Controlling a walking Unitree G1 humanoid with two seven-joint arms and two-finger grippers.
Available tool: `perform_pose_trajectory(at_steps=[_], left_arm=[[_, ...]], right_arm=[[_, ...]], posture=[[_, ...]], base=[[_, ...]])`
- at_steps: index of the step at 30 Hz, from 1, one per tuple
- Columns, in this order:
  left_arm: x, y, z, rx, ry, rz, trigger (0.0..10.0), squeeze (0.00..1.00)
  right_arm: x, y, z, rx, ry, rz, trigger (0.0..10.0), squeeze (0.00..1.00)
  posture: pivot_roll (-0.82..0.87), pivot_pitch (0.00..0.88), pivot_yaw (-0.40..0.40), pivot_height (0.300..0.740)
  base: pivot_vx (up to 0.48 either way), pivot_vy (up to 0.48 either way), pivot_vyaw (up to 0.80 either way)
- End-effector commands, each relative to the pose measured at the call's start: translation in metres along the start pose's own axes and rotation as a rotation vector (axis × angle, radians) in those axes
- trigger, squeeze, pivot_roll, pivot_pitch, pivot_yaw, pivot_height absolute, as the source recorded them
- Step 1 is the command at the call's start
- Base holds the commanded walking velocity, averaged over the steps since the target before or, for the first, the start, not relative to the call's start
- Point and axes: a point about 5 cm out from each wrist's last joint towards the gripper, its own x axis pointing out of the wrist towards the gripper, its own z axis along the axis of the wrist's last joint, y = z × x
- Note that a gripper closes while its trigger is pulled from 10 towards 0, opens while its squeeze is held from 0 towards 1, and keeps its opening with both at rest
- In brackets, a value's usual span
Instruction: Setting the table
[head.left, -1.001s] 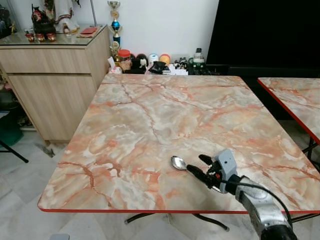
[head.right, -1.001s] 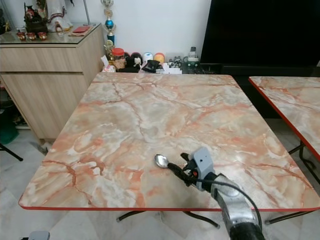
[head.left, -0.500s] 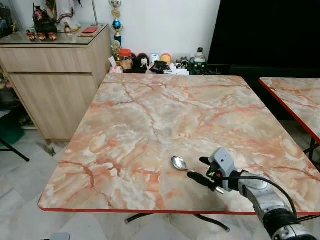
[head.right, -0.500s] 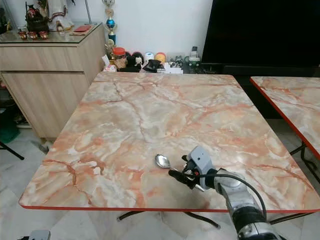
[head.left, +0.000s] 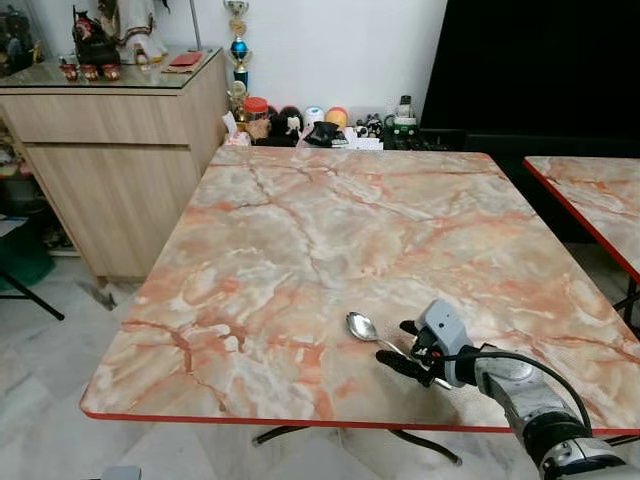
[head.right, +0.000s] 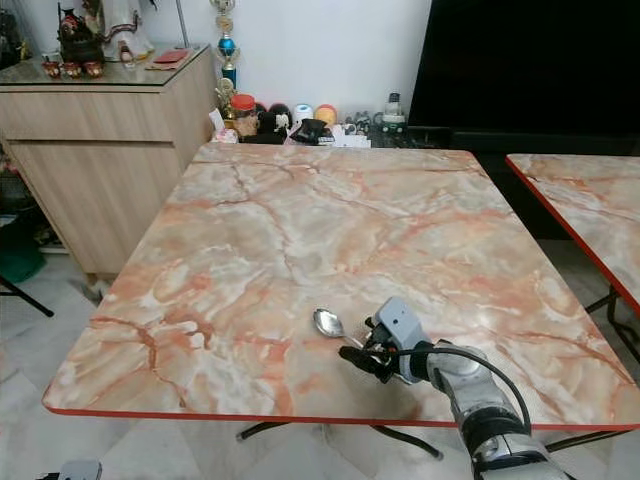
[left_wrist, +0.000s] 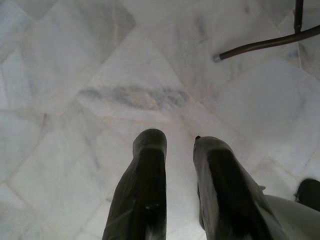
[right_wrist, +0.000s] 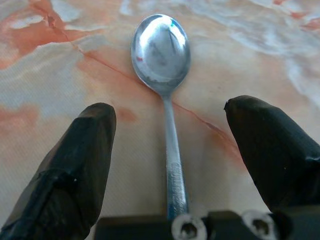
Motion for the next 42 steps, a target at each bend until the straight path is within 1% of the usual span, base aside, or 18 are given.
perform_pose_trajectory(at_steps=[1, 5, 17, 21, 22, 23, 24, 25, 26, 28, 29, 30, 31, 32, 33, 34, 42], left_arm=[[-0.001, 0.001, -0.004, 0.007, 0.017, -0.008, 10.0, 0.0], [-0.002, 0.001, -0.005, 0.013, 0.018, -0.011, 10.0, 0.0], [-0.001, 0.004, -0.002, 0.019, 0.011, -0.012, 10.0, 0.0], [-0.002, 0.003, -0.004, 0.012, 0.014, -0.012, 10.0, 0.0], [-0.002, 0.003, -0.005, 0.009, 0.015, -0.012, 10.0, 0.0], [-0.002, 0.002, -0.005, 0.008, 0.017, -0.013, 10.0, 0.0], [-0.002, 0.002, -0.005, 0.008, 0.017, -0.013, 10.0, 0.0], [-0.002, 0.002, -0.006, 0.007, 0.018, -0.014, 10.0, 0.0], [-0.002, 0.002, -0.006, 0.005, 0.018, -0.014, 10.0, 0.0], [-0.003, 0.002, -0.007, 0.004, 0.019, -0.013, 10.0, 0.0], [-0.003, 0.003, -0.007, 0.003, 0.019, -0.013, 10.0, 0.0], [-0.003, 0.003, -0.007, 0.002, 0.019, -0.013, 10.0, 0.0], [-0.003, 0.003, -0.007, 0.001, 0.019, -0.012, 10.0, 0.0], [-0.003, 0.003, -0.007, -0.001, 0.02, -0.013, 10.0, 0.0], [-0.003, 0.002, -0.007, -0.002, 0.022, -0.014, 10.0, 0.0], [-0.003, 0.002, -0.008, -0.003, 0.024, -0.018, 10.0, 0.0], [-0.003, 0.001, -0.01, -0.006, 0.03, -0.024, 10.0, 0.0]], right_arm=[[0.001, -0.002, 0.009, -0.012, -0.029, -0.003, 10.0, 0.0], [0.003, -0.001, 0.009, -0.003, -0.038, -0.006, 10.0, 0.0], [0.007, 0.0, 0.007, 0.029, -0.023, -0.044, 10.0, 0.0], [0.007, 0.002, 0.001, 0.047, -0.01, -0.051, 10.0, 0.0], [0.007, 0.003, -0.003, 0.054, 0.001, -0.053, 9.3, 0.0], [0.007, 0.004, -0.006, 0.059, 0.01, -0.057, 8.7, 0.0], [0.007, 0.004, -0.006, 0.059, 0.01, -0.057, 8.7, 0.0], [0.006, 0.004, -0.008, 0.062, 0.014, -0.06, 9.1, 0.0], [0.006, 0.004, -0.01, 0.067, 0.018, -0.062, 9.8, 0.0], [0.005, 0.005, -0.012, 0.072, 0.02, -0.063, 9.7, 0.0], [0.005, 0.006, -0.013, 0.079, 0.022, -0.061, 7.7, 0.0], [0.005, 0.006, -0.014, 0.082, 0.024, -0.06, 7.7, 0.0], [0.005, 0.006, -0.015, 0.084, 0.027, -0.059, 4.4, 0.0], [0.005, 0.006, -0.016, 0.087, 0.027, -0.058, 2.9, 0.0], [0.005, 0.007, -0.016, 0.089, 0.029, -0.057, 0.5, 0.0], [0.005, 0.008, -0.018, 0.092, 0.035, -0.054, 0.0, 0.0], [0.004, 0.011, -0.022, 0.094, 0.051, -0.037, 0.0, 0.0]], posture=[[0.11, 0.0, -0.003, 0.74], [0.11, 0.0, 0.001, 0.74], [0.12, 0.0, 0.003, 0.74], [0.13, 0.0, 0.002, 0.74], [0.13, 0.0, 0.004, 0.74], [0.13, 0.0, 0.004, 0.74], [0.13, 0.0, 0.004, 0.74], [0.13, 0.0, 0.004, 0.74], [0.13, 0.001, 0.004, 0.74], [0.13, 0.003, 0.003, 0.74], [0.13, 0.007, 0.003, 0.74], [0.13, 0.007, 0.003, 0.74], [0.13, 0.008, 0.003, 0.74], [0.13, 0.008, 0.003, 0.74], [0.13, 0.011, 0.004, 0.74], [0.13, 0.011, 0.004, 0.74], [0.13, 0.013, 0.002, 0.74]], base=[[0.0, 0.0, 0.0], [0.0, 0.0, 0.0], [0.0, 0.0, 0.0], [0.0, 0.0, 0.0], [0.0, 0.0, 0.0], [0.0, 0.0, 0.0], [0.0, 0.0, 0.0], [0.0, 0.0, 0.0], [0.0, 0.0, 0.0], [0.0, 0.0, 0.0], [0.0, 0.0, 0.0], [0.0, 0.0, 0.0], [0.0, 0.0, 0.0], [0.0, 0.0, 0.0], [0.0, 0.0, 0.0], [0.0, 0.0, 0.0], [0.0, 0.0, 0.0]])
